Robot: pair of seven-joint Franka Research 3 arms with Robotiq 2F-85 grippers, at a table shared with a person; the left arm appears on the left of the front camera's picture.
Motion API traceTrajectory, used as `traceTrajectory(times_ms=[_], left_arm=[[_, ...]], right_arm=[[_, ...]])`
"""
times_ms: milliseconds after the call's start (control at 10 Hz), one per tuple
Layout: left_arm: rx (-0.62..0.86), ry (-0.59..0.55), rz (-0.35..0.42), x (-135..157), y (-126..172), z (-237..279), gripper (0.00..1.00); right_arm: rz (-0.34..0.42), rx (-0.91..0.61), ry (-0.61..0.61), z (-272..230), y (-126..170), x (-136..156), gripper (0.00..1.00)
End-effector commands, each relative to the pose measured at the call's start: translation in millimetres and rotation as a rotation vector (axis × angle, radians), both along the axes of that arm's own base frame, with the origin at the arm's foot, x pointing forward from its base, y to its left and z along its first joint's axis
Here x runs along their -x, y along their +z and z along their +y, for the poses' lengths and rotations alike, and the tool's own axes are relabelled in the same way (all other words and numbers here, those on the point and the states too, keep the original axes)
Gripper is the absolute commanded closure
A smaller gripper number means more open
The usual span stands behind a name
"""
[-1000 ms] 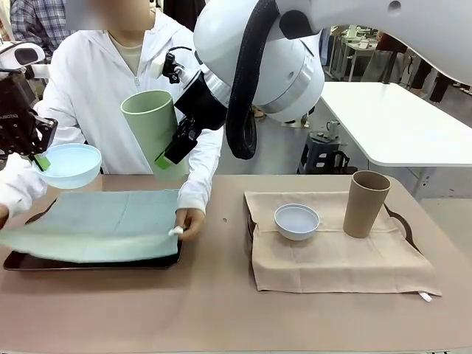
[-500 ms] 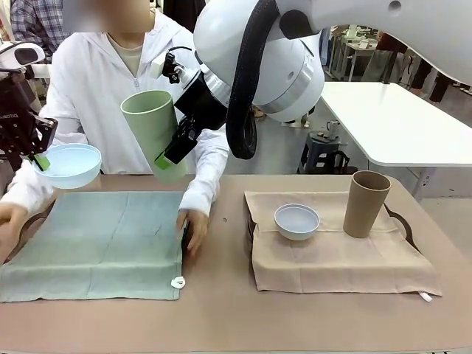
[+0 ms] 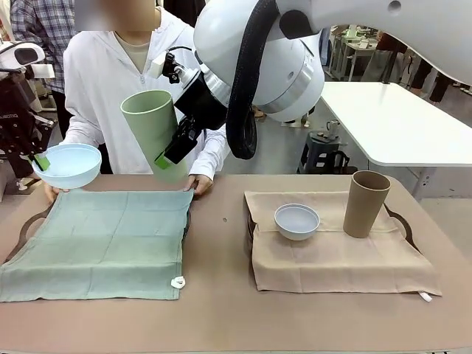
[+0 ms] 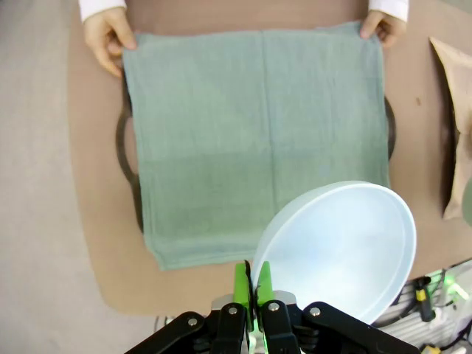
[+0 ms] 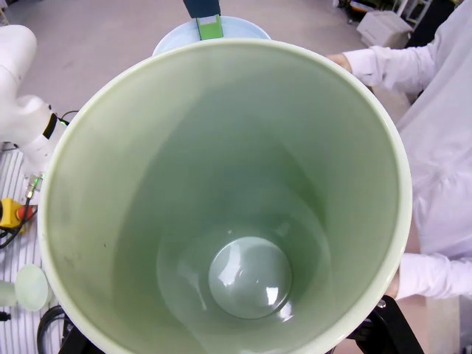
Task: Set up a tray with a mat and arrange the tableware.
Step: Place the Picnic Bowl and Reusable plastic cup back onto the Handle tray in front of the human's position.
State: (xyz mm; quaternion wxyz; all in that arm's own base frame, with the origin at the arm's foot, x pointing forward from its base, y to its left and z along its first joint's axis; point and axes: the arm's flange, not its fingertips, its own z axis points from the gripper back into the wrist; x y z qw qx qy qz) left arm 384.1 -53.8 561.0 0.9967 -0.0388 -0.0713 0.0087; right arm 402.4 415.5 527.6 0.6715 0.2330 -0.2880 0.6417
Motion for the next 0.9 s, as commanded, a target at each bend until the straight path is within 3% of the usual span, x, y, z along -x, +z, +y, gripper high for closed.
traceTrajectory(times_ms=[0,700,800], left_arm=[[0.000,-0.015,-0.016,-2.1,0.0,-0.7,1.00],[0.000,-0.015,-0.016,-2.1,0.0,-0.7,1.00],[0.000,-0.015,-0.016,-2.1,0.0,-0.7,1.00]], right_arm=[[-0.006,0.000,-0.008,-1.7,1.0,1.9,0.74],[-0.006,0.000,-0.008,-1.7,1.0,1.9,0.74],[0.000,0.000,0.000,0.0,0.0,0.0,0.19]])
